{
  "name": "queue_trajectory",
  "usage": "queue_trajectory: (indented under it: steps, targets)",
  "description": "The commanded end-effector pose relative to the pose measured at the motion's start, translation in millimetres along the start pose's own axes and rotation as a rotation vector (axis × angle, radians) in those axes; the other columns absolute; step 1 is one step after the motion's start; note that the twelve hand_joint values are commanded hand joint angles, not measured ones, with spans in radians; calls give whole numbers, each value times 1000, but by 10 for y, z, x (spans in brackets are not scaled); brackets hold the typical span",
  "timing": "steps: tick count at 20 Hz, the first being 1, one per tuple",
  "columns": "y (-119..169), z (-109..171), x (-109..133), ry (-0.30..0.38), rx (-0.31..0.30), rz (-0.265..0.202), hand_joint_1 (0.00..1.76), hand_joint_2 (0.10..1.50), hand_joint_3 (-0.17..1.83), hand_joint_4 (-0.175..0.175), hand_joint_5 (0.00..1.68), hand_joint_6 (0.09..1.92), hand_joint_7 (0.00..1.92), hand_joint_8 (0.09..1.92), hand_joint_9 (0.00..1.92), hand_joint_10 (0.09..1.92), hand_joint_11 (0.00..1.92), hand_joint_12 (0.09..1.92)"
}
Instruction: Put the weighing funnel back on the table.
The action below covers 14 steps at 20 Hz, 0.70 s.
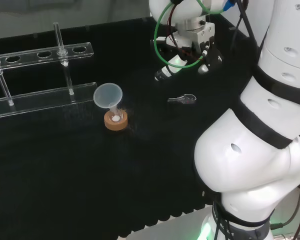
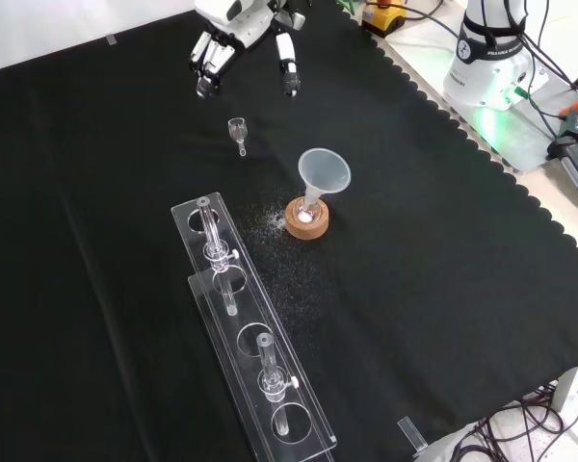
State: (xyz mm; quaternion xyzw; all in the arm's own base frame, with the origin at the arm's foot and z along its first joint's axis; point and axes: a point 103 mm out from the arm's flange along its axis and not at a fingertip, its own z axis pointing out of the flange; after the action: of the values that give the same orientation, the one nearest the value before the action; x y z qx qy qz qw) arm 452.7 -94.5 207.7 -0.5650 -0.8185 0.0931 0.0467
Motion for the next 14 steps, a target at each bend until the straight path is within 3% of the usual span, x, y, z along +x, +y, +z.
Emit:
queue_trajectory:
  steps: [1,8,14]
  targets:
    - [332,-156,384,-24,8,-47,392,634,39,-152,209,87,0,757,567,87,280,1459]
    - [564,-217,531,-23,11,-98,385,640,28,-145,174,87,0,578,500,87,244,1467]
    - [819,-135,577,2,46,-78,386,649,26,-140,164,87,0,526,483,87,226,1473]
